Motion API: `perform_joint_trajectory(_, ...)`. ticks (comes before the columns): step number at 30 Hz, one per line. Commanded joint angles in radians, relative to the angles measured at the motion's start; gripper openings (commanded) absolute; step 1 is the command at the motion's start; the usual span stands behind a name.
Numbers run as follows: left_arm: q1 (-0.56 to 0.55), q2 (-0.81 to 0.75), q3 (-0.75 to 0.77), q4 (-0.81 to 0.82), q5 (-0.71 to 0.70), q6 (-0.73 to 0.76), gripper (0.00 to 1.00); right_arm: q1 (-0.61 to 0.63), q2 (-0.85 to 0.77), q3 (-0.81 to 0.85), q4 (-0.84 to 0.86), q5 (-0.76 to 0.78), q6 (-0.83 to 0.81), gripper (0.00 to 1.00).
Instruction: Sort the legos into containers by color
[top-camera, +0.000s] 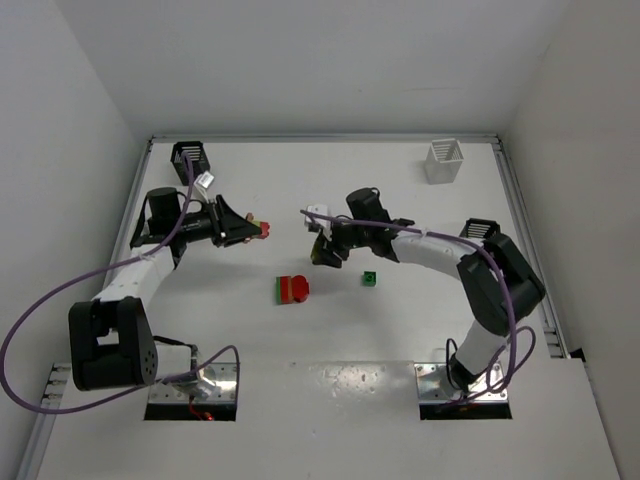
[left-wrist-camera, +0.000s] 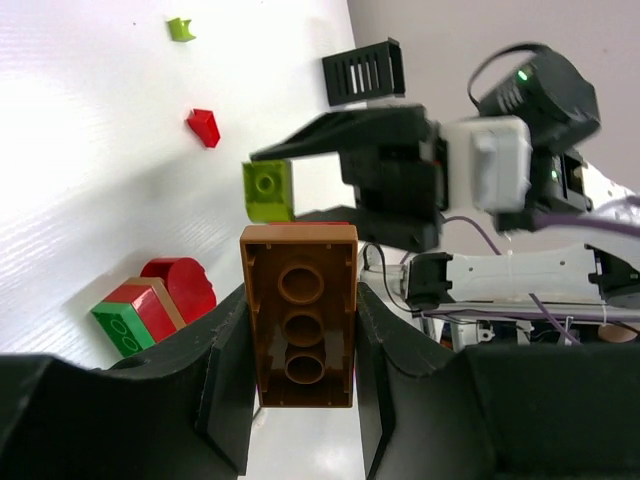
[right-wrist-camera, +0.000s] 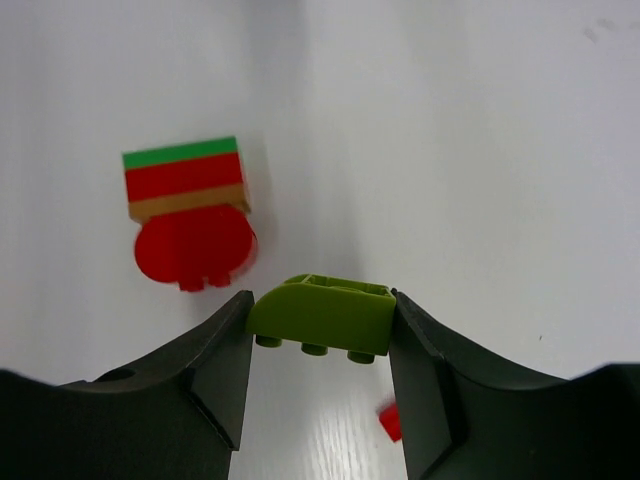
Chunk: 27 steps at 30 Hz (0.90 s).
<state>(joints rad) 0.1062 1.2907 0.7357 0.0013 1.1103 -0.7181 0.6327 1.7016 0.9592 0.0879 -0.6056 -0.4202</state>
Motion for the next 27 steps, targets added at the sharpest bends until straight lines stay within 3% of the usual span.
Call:
perform_joint_trajectory(1,0.006,-0.031,0.002,0.034,0.002,0.020,0.00,-0.028,0.087,0.077,-0.068,0.010,-0.031,0.00)
perform_joint_trajectory(4,-0.003,-0.031,0.002,0.011,0.002,0.032,0.00,-0.037,0.180,0.223,-0.203,-0.020,-0.022,0.00)
perform_joint_trajectory(7,-0.003,-0.040,0.002,0.000,-0.007,0.054,0.00,-0.037,0.193,0.233,-0.185,-0.020,0.003,0.00)
perform_joint_trajectory(9,-0.013,-0.041,0.023,-0.033,-0.007,0.098,0.00,-0.037,0.216,0.254,-0.215,-0.020,0.014,0.17)
perform_joint_trajectory(11,-0.013,-0.018,0.033,-0.060,-0.007,0.109,0.00,-0.037,0.251,0.303,-0.250,-0.042,0.049,0.49)
perform_joint_trajectory(15,-0.013,0.001,0.042,-0.060,0.011,0.120,0.00,-0.047,0.231,0.313,-0.277,-0.100,0.063,0.63)
perform_joint_trajectory(17,-0.013,0.021,0.051,-0.060,0.052,0.120,0.00,-0.047,0.156,0.285,-0.208,-0.126,0.090,0.71)
perform_joint_trajectory(23,-0.034,0.041,0.064,-0.060,0.054,0.098,0.01,-0.018,0.006,0.279,-0.068,-0.099,0.208,0.74)
perform_joint_trajectory(27,-0.045,0.012,0.015,-0.020,0.023,0.043,0.03,-0.007,-0.028,0.289,0.042,-0.178,0.276,0.74)
